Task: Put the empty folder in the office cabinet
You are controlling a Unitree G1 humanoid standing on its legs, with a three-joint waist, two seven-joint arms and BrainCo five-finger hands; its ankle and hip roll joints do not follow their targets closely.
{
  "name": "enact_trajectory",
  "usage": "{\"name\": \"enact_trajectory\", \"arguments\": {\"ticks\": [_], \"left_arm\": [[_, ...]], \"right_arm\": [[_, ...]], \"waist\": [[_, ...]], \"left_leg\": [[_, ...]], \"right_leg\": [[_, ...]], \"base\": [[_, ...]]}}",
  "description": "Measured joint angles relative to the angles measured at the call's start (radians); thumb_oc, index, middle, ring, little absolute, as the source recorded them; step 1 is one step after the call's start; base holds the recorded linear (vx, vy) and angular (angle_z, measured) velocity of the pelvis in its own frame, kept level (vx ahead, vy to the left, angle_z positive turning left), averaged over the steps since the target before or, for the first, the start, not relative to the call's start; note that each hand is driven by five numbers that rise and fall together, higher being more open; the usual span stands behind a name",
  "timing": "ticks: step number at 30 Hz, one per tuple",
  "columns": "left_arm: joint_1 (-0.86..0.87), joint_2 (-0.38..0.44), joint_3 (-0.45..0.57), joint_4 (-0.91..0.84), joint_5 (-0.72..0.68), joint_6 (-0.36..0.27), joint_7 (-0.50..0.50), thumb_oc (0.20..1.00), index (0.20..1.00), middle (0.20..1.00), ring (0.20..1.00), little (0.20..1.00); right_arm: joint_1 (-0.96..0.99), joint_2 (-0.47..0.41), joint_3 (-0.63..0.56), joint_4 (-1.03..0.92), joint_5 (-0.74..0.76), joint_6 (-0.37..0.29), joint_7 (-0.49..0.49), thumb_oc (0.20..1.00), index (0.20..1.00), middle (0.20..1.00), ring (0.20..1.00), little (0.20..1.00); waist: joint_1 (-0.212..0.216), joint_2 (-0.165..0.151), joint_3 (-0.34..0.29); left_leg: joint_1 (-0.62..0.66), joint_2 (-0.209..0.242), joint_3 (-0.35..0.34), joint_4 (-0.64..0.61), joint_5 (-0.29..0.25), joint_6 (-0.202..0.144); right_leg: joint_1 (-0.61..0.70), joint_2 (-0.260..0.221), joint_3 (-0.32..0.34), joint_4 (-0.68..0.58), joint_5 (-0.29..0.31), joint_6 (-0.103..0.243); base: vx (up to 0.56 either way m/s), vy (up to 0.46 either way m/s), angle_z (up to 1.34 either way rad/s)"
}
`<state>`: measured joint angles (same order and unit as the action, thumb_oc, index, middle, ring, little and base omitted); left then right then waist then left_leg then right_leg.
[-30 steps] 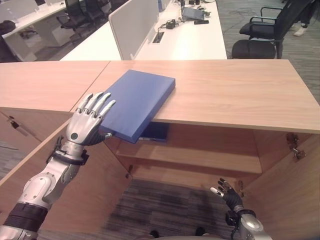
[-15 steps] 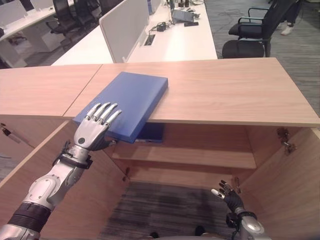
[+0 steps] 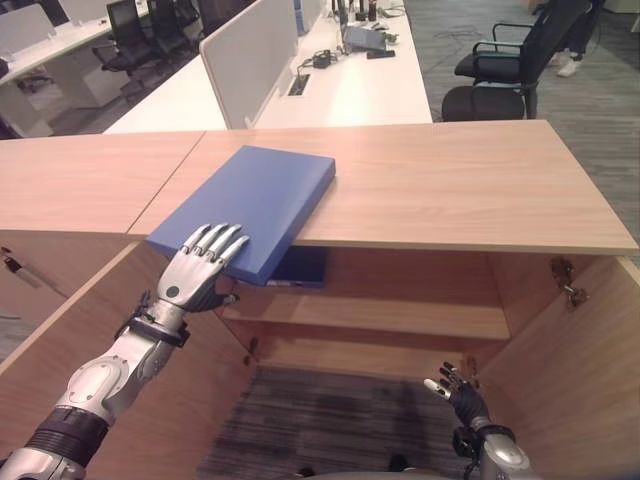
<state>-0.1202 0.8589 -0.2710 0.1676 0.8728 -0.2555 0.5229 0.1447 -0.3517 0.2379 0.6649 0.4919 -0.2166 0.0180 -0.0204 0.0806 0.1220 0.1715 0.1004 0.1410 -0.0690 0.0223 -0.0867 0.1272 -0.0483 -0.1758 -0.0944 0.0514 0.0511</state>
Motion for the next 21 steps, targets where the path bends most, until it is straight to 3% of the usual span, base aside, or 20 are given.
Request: {"name": "enact_trajectory", "arguments": {"ticks": [6, 7, 8, 9, 10, 21], "left_arm": [[-0.005, -0.001, -0.005, 0.008, 0.000, 0.009, -0.002, 1.000, 1.000, 1.000, 1.000, 1.000], [-0.005, -0.001, -0.005, 0.008, 0.000, 0.009, -0.002, 0.871, 0.871, 0.871, 0.871, 0.871], [-0.005, -0.001, -0.005, 0.011, 0.000, 0.009, -0.002, 0.426, 0.426, 0.426, 0.426, 0.426], [-0.006, -0.001, -0.005, 0.014, 0.000, 0.010, -0.001, 0.398, 0.398, 0.398, 0.398, 0.398], [-0.006, -0.001, -0.006, 0.017, 0.000, 0.010, 0.001, 0.200, 0.200, 0.200, 0.200, 0.200], [-0.042, -0.045, -0.001, 0.004, -0.001, 0.018, 0.035, 0.200, 0.200, 0.200, 0.200, 0.200]], "right_arm": [[0.005, 0.000, 0.000, 0.000, 0.000, 0.000, 0.000, 1.000, 1.000, 1.000, 1.000, 1.000], [0.005, 0.000, 0.000, 0.000, 0.000, 0.000, 0.000, 1.000, 1.000, 1.000, 1.000, 1.000], [0.005, 0.000, 0.000, 0.000, 0.000, 0.000, 0.000, 1.000, 1.000, 1.000, 1.000, 1.000], [0.005, 0.000, 0.000, 0.000, 0.000, 0.000, 0.000, 1.000, 1.000, 1.000, 1.000, 1.000], [0.005, 0.000, 0.000, 0.000, 0.000, 0.000, 0.000, 1.000, 1.000, 1.000, 1.000, 1.000], [0.005, 0.000, 0.000, 0.000, 0.000, 0.000, -0.001, 1.000, 1.000, 1.000, 1.000, 1.000]], "waist": [[-0.006, -0.002, -0.002], [-0.010, -0.002, -0.002], [-0.013, -0.002, -0.002], [-0.015, -0.002, -0.002], [-0.018, -0.002, -0.002], [-0.024, 0.001, -0.007]], "left_leg": [[0.008, 0.000, 0.002, -0.002, 0.000, 0.000], [0.008, 0.000, 0.002, -0.002, 0.000, 0.000], [0.008, 0.000, 0.002, -0.002, 0.000, 0.000], [0.008, 0.000, 0.003, -0.002, 0.000, 0.000], [0.008, 0.000, 0.003, -0.002, 0.000, 0.000], [0.008, 0.002, 0.014, -0.005, 0.000, 0.000]], "right_leg": [[0.006, 0.000, 0.002, 0.000, 0.000, 0.000], [0.006, 0.000, 0.002, 0.000, 0.000, 0.000], [0.006, 0.000, 0.002, 0.000, 0.000, 0.000], [0.005, 0.000, 0.002, 0.000, 0.000, 0.000], [0.005, 0.000, 0.002, 0.000, 0.000, 0.000], [-0.001, 0.002, 0.013, 0.000, 0.002, -0.001]], "base": [[0.00, 0.000, 0.00], [0.00, 0.000, 0.00], [0.00, 0.000, 0.00], [0.00, 0.000, 0.00], [0.00, 0.000, 0.00], [-0.01, 0.002, -0.03]]}}
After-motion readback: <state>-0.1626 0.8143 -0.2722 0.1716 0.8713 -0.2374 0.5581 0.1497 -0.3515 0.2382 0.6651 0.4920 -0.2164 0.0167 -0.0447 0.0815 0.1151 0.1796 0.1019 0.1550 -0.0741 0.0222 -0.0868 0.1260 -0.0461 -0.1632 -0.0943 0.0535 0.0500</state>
